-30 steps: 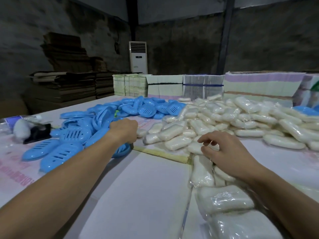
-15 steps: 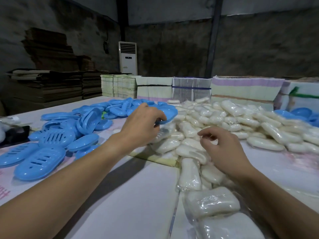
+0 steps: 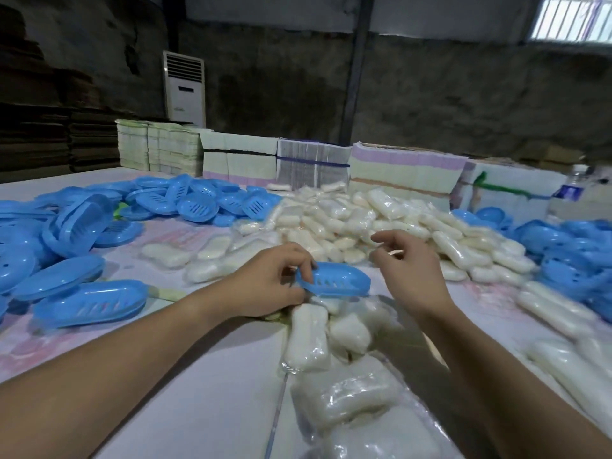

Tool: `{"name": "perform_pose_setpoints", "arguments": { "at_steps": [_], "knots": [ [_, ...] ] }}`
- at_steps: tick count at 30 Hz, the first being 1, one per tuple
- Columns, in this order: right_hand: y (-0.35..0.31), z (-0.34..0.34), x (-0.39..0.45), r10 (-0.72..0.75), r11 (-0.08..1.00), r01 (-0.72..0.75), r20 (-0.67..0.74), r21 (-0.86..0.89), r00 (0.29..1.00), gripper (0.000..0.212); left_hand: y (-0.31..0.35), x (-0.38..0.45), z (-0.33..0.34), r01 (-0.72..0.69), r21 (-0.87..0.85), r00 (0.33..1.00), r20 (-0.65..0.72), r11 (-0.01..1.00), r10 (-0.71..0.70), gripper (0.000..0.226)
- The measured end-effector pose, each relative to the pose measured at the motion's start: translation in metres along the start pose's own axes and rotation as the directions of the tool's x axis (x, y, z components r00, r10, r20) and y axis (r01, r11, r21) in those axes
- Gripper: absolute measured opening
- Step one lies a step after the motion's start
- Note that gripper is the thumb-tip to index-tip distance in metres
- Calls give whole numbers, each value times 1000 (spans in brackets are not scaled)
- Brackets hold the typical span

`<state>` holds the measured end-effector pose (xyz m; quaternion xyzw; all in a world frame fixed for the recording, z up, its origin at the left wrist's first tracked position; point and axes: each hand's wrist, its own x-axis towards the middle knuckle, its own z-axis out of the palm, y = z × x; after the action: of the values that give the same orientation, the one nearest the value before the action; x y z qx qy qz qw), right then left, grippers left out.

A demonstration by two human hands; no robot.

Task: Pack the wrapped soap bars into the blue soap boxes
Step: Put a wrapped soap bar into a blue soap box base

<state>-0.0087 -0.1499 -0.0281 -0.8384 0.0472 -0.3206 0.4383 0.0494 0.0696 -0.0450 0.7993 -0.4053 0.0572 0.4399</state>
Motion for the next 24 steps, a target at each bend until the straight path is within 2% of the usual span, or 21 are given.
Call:
{"name": "perform_pose_setpoints", "arguments": {
  "at_steps": [3, 5, 7, 11, 14, 17, 20, 22, 24],
  "knots": [
    [4, 2, -5, 59, 984, -17, 240, -175, 969, 26, 6, 0, 1, 12, 49, 999, 39, 999, -14, 37],
    [4, 5, -8, 63, 955, 48, 359, -292, 931, 30, 8, -1, 3, -2, 86, 998, 57, 996, -3, 25],
    [3, 6, -10, 37, 949, 83, 369, -304, 929, 27, 7, -2, 3, 15, 66, 999, 45, 998, -18, 17],
    [0, 2, -11, 49, 972, 34, 341, -234, 939, 22, 0, -1, 4, -4, 2, 1000, 30, 1000, 4, 24],
    [-7, -4, -12, 19, 949, 97, 361, -301, 932, 22, -5, 0, 3, -21, 28, 999, 30, 999, 20, 40],
    [-18, -19, -7, -6, 943, 130, 374, -306, 927, 23, -6, 2, 1, 8, -21, 999, 31, 1000, -8, 53],
    [-29, -38, 0, 73, 906, 152, 500, -395, 863, 25, -6, 3, -2, 62, 1, 997, 38, 998, -62, 62],
    [-30, -46, -2, 135, 838, 239, 610, -491, 781, 28, -6, 4, -3, 67, 9, 997, 28, 998, -68, 64],
    [-24, -49, -10, 152, 804, 301, 665, -514, 731, 35, -8, 6, -3, 72, 9, 997, 18, 997, -72, 64]
  ]
}}
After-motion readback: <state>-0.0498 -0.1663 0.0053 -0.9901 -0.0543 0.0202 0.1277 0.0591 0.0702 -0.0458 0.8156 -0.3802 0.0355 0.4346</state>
